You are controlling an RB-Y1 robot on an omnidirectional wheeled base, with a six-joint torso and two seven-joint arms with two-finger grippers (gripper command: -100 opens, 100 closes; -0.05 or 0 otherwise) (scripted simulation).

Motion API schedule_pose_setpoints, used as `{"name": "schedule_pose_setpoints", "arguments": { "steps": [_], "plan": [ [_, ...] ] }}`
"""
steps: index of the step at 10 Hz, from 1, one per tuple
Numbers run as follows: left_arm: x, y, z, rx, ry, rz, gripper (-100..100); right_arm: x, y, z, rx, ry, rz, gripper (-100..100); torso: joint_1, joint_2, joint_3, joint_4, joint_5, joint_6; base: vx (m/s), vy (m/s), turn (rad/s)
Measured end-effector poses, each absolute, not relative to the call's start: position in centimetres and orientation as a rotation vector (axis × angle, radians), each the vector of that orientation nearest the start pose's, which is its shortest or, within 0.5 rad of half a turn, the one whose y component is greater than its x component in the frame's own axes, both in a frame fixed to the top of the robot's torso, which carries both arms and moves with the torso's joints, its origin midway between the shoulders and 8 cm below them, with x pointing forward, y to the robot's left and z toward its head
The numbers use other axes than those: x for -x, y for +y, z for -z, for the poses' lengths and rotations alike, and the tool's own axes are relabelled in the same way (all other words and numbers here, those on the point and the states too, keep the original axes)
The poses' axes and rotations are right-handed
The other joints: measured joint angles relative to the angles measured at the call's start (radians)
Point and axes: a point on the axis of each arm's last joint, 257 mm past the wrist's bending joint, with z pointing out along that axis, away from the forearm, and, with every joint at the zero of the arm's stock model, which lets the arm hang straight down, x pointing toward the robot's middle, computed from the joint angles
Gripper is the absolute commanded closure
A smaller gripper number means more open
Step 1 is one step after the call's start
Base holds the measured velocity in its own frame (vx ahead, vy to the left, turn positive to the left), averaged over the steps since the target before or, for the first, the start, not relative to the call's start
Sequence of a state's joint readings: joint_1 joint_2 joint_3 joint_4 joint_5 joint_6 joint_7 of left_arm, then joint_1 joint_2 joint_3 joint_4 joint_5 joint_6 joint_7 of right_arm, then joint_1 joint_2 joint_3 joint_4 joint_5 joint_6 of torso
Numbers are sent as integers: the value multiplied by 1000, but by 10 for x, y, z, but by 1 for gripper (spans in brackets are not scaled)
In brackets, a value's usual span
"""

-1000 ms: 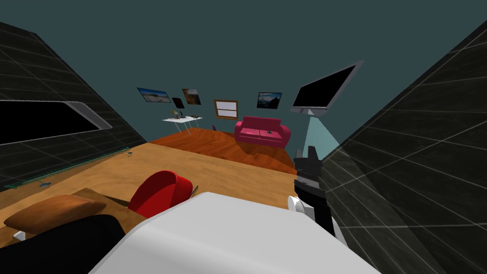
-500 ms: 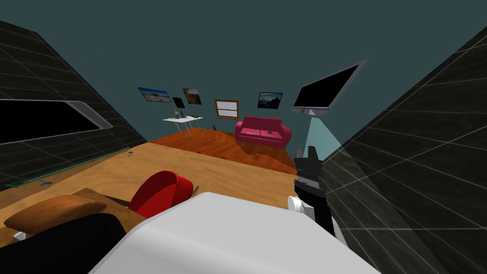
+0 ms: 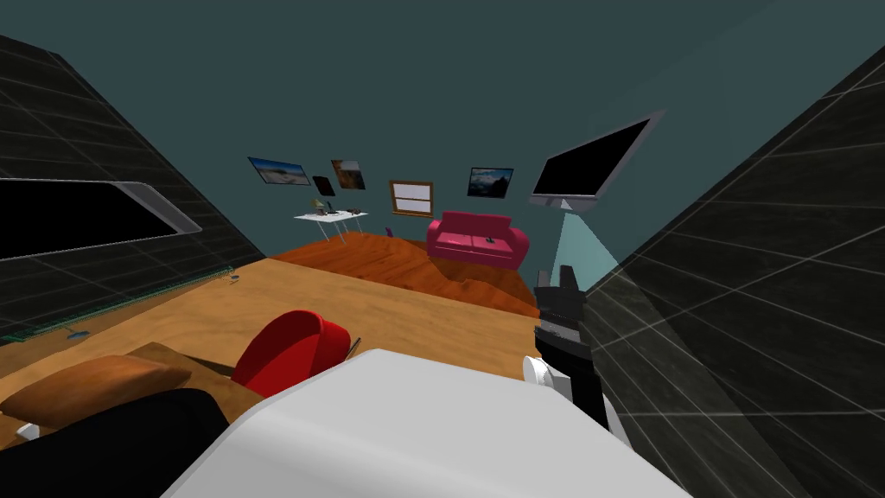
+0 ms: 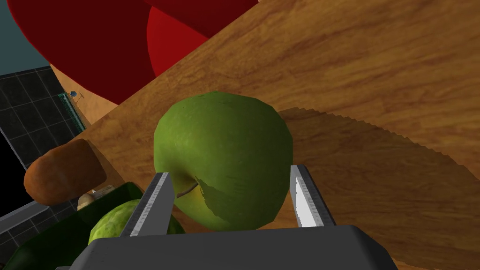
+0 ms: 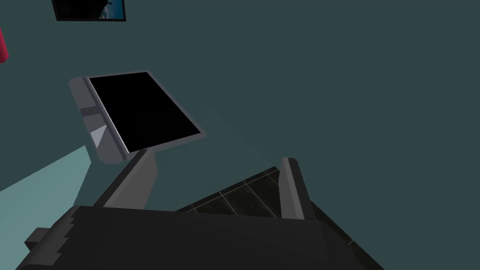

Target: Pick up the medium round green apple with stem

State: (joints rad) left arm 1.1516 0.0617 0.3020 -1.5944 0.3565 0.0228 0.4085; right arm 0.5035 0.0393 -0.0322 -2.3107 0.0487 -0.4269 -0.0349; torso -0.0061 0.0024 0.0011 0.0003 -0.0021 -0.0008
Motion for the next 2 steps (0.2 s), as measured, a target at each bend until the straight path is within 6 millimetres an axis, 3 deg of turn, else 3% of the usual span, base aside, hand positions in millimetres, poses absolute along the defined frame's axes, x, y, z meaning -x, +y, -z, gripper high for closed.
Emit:
{"name": "schedule_pose_setpoints", "arguments": {
  "steps": [1,2],
  "plan": [
    [94,494,466,2359,625,221,100,-348,-291,-23,-704,625,-1257,0,-2,1,0,0,0,0,-9,-26,3],
    [95,494,466,2360,624,220,0,-348,-291,-23,-704,625,-1257,0,0,0,0,0,0,0,-2,-6,2]
  ]
}}
